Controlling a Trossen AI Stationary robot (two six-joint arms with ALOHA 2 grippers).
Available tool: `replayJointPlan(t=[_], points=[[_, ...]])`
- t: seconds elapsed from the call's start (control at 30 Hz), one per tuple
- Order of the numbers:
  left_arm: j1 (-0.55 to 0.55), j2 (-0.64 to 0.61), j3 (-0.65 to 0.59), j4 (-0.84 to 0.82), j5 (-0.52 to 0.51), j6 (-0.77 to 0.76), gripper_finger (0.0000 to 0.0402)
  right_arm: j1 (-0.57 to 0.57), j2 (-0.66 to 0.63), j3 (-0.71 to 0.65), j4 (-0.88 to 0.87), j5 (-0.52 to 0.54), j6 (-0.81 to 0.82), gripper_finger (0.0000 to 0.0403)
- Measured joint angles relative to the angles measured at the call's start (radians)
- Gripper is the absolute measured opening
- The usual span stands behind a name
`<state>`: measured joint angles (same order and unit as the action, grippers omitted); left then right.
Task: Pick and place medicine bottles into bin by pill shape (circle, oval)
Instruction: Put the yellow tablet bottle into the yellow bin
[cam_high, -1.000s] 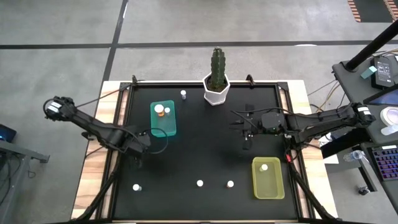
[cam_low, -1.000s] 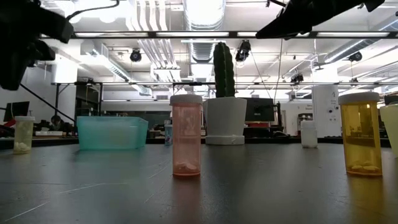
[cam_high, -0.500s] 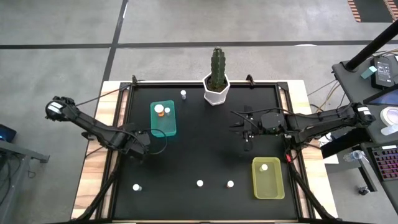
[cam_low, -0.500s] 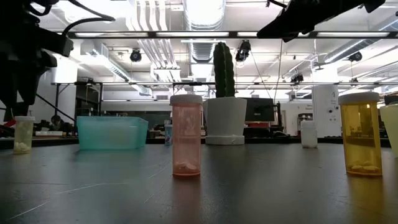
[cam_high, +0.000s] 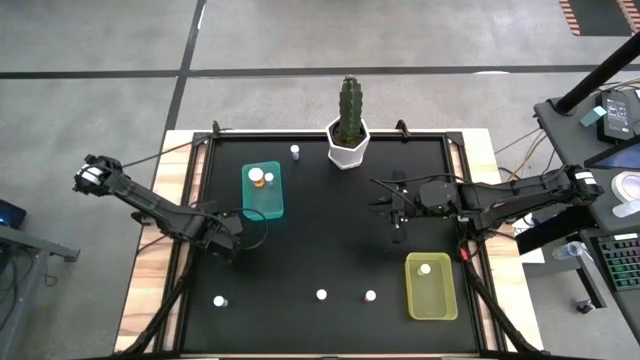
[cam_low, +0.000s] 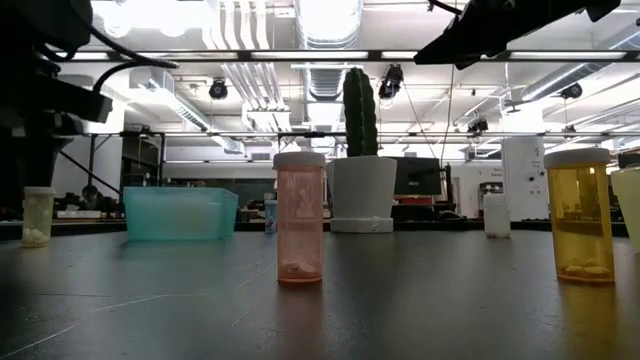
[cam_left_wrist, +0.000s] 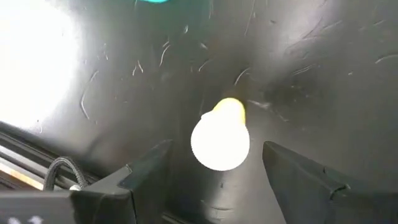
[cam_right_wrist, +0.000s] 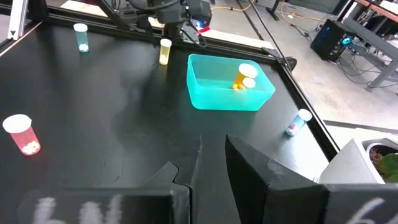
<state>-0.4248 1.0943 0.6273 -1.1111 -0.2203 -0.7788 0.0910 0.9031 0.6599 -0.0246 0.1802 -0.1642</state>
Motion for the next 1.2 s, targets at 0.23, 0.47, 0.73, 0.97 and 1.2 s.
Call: replayJointPlan(t=[0.23, 0.47, 0.73, 0.97, 1.2], points=[[0.0, 0.0, 0.001, 0.035, -0.003, 0.003, 0.0232, 0.0, 0.0, 0.0, 0.0, 0.0, 0.0, 0.0063], [0.0, 0.0, 0.001, 0.032, -0.006, 0.003, 0.0184, 0.0, 0.0, -0.002, 0.0, 0.001, 0.0, 0.0063], [0.0, 0.0, 0.001, 0.032, -0.017, 0.002, 0.0107, 0.0, 0.0, -0.002, 0.0, 0.002, 0.001, 0.0063], [0.0, 0.0, 0.036, 0.031, -0.018, 0.001, 0.0096, 0.0, 0.0, -0.002, 0.0, 0.002, 0.016, 0.0063], [0.0, 0.005, 0.201, 0.055, -0.028, 0.053, 0.01, 0.0, 0.0, -0.002, 0.0, 0.002, 0.05, 0.0063]])
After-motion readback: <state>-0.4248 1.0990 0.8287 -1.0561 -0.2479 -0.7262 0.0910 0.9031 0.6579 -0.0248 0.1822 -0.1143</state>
